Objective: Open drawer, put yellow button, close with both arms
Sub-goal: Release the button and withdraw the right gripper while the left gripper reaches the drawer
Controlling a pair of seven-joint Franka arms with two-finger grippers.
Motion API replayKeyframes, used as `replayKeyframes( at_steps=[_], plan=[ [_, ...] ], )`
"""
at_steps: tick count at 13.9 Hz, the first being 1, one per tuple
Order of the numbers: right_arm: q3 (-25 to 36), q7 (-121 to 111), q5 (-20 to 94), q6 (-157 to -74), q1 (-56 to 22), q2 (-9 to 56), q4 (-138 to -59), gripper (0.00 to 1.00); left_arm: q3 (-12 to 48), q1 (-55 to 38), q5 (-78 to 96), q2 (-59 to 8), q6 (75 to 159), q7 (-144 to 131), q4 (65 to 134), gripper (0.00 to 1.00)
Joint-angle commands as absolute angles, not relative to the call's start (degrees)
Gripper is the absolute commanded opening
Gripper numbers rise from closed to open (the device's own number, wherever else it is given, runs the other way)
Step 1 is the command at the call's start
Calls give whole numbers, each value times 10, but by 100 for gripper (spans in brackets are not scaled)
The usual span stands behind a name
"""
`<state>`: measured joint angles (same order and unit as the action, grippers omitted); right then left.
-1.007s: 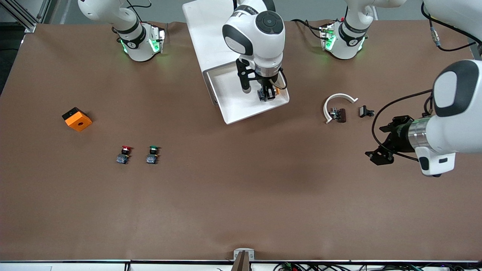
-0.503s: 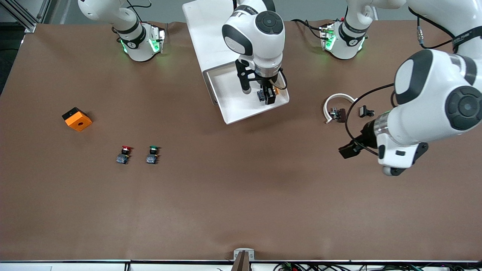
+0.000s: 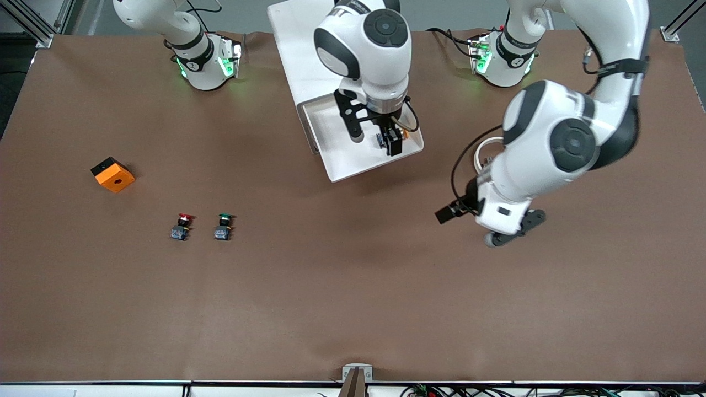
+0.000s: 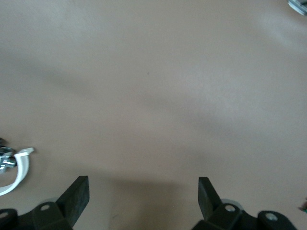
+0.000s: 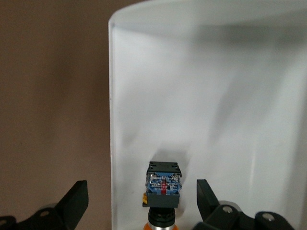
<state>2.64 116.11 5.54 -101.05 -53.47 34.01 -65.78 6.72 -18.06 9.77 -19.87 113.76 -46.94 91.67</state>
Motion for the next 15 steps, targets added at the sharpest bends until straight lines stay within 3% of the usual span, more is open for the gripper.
replayKeyframes(
  at_steps=[1,7,15],
  plan=[
    [20,1018,71,-957,-502,319,-635,100,104,-176,88,-134,1219,-474,1047,100],
    [21,741,70,-892,-417,292,-635,100,157,-186,88,-148,1300,-491,1086,100],
    [26,345,67,-820,-241,250,-643,100,162,-228,87,-170,1295,-493,1085,100]
  ],
)
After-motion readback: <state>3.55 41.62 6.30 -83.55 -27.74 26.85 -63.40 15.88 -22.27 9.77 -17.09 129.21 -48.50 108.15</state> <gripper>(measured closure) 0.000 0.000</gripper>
